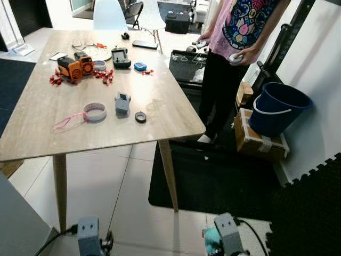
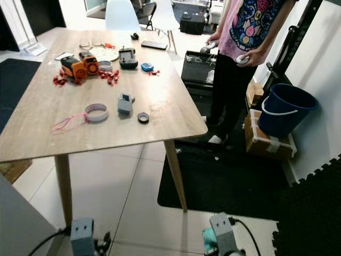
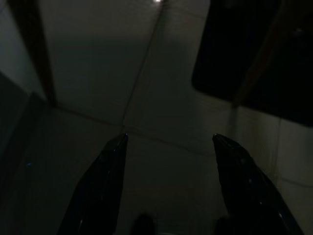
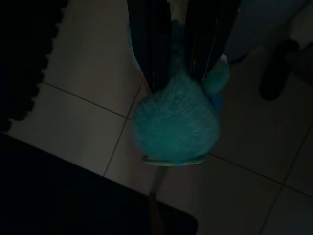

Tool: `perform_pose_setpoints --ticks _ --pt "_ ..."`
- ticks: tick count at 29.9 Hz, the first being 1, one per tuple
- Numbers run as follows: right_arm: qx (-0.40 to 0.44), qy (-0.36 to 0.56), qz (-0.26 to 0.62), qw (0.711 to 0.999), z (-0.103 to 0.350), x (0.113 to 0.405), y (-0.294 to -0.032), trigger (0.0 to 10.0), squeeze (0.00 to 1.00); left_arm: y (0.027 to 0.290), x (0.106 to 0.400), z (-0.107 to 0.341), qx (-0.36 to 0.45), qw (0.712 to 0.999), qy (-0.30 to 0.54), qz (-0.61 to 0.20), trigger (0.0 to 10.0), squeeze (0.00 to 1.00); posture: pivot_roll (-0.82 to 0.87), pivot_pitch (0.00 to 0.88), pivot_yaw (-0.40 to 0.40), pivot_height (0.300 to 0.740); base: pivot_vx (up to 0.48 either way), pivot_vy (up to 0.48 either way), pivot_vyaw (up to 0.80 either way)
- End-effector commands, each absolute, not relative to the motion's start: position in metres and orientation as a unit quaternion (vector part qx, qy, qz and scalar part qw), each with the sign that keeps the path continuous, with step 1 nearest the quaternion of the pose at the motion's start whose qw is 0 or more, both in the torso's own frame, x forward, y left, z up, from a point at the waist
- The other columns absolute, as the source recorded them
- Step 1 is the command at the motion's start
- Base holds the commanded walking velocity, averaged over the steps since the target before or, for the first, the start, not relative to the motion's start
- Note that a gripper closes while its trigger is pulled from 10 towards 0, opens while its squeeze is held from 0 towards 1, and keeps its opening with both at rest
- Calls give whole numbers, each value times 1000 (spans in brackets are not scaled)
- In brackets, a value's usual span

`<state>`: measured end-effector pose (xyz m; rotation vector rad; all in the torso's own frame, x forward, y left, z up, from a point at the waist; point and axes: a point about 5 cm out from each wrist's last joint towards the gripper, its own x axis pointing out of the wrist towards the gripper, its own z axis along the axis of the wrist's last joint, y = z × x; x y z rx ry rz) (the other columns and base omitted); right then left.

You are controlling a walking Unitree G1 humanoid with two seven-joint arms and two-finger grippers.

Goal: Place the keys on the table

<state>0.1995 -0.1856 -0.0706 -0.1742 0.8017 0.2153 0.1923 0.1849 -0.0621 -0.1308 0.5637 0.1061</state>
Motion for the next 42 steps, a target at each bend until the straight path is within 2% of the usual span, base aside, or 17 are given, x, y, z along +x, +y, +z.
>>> perform_pose_setpoints --ticks 1,11,42 --pt "-80 393 105 910 -72 198 -183 10000 0 184 186 -66 -70 954 288 56 10000 0 45 60 -86 740 274 0 0" --pt "-80 394 106 910 -72 198 -182 10000 0 186 186 -66 -69 953 288 59 10000 0 47 62 -86 740 270 0 0" --pt "-90 392 134 906 -72 198 -176 10000 0 189 183 -66 -47 955 286 62 10000 0 52 51 -84 740 0 0 27"
